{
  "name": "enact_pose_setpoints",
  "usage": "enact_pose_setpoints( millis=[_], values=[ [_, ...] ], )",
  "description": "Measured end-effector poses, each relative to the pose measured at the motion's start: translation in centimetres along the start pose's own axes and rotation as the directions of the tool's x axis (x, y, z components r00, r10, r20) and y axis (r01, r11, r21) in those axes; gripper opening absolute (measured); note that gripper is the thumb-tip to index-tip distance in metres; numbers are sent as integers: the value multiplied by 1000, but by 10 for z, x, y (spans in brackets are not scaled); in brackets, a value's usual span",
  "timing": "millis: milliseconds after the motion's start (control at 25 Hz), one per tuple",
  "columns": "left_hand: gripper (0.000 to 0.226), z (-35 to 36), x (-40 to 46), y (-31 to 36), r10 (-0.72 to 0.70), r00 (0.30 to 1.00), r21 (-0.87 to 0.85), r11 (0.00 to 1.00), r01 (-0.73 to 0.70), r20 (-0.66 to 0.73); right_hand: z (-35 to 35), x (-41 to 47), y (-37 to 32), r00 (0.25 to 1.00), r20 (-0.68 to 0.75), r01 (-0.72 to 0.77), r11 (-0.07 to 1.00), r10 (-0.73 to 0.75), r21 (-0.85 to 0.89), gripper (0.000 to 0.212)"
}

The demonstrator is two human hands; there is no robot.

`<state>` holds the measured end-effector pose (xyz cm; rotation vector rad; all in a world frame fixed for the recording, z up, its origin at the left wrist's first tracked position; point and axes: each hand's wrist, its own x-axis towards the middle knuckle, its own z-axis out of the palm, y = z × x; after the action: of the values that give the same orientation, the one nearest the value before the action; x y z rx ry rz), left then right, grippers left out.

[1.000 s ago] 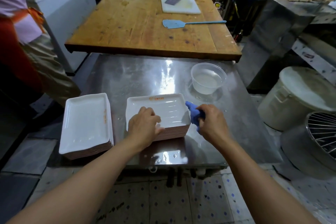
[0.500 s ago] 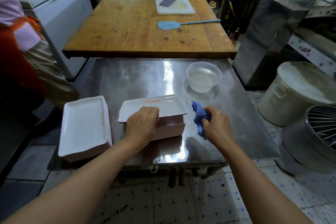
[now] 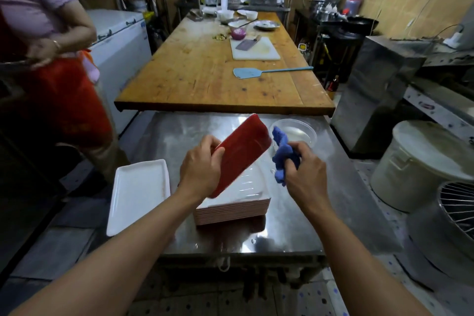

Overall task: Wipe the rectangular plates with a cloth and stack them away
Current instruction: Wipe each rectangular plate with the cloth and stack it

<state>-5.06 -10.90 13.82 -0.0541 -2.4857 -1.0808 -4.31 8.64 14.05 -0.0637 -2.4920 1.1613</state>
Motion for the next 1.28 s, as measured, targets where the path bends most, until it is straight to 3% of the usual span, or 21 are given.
enact_pose_setpoints(
  millis=[160, 320, 560, 680, 800, 1000, 1160, 1280],
  values=[
    [10, -32, 6, 10, -116, 993, -219, 969, 111, -9, 0, 12, -56, 959, -116, 257, 966, -258, -26, 34],
    [11, -55, 6, 21, -180, 983, -330, 930, 164, -19, 9, 17, -100, 891, 7, 454, 889, -454, -64, 42],
    [14, -76, -3, 34, -184, 983, -450, 880, 153, -24, 15, 16, -122, 810, 6, 581, 802, -586, -138, 52],
    [14, -79, -4, 39, -228, 974, -538, 821, 190, -4, 13, 22, -116, 781, -6, 612, 768, -624, -192, 43],
    [15, -79, -8, 42, -255, 967, -590, 780, 210, 8, 5, 29, -98, 799, -25, 589, 790, -601, -168, 36],
    [17, -72, -8, 50, -287, 957, -684, 692, 230, 31, -8, 29, -80, 916, -61, 400, 890, -396, 217, 27],
    [18, -63, -4, 61, -318, 948, -740, 632, 229, 21, -5, 24, -88, 981, -7, 189, 935, -196, 301, 38],
    [19, -58, 4, 66, -398, 917, -804, 550, 225, -16, 4, -1, -77, 987, 92, 98, 952, -130, 290, 37]
  ],
)
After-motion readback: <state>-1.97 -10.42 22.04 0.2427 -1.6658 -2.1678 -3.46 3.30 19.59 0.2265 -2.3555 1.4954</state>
